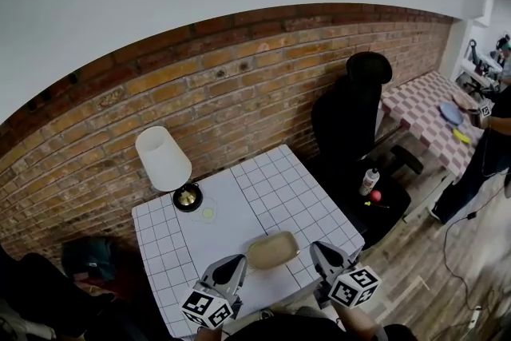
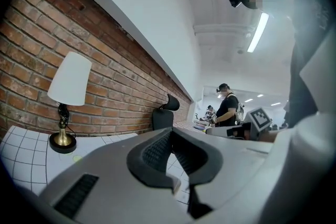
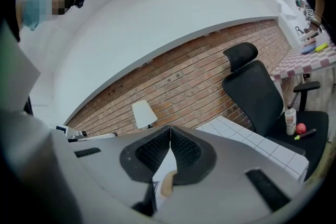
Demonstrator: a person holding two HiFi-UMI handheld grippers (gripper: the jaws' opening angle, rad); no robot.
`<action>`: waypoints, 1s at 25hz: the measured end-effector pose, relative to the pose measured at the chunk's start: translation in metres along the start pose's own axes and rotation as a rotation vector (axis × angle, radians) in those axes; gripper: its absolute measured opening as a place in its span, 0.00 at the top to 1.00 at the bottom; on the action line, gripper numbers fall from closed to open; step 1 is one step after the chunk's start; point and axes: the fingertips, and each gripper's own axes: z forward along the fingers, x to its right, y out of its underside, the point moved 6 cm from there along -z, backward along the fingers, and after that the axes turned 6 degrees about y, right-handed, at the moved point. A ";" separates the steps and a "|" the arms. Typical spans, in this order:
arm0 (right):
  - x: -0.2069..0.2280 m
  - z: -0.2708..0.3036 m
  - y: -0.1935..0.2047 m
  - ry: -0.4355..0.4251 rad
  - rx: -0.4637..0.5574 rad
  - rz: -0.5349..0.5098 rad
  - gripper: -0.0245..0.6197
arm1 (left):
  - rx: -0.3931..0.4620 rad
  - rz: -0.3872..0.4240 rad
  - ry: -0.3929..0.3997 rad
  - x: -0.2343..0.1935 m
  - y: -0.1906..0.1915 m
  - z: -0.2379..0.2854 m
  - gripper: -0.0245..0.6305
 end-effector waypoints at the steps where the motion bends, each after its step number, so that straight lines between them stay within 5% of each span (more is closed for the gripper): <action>1: -0.002 0.001 0.002 0.010 0.003 -0.001 0.95 | -0.001 0.002 0.011 -0.004 0.000 -0.001 0.95; 9: 0.000 0.022 0.011 0.036 -0.019 -0.008 0.96 | -0.013 -0.041 -0.008 -0.030 0.013 0.000 0.95; 25: 0.038 0.087 0.009 -0.091 -0.154 -0.068 0.96 | 0.024 -0.112 -0.254 -0.052 0.029 0.017 0.95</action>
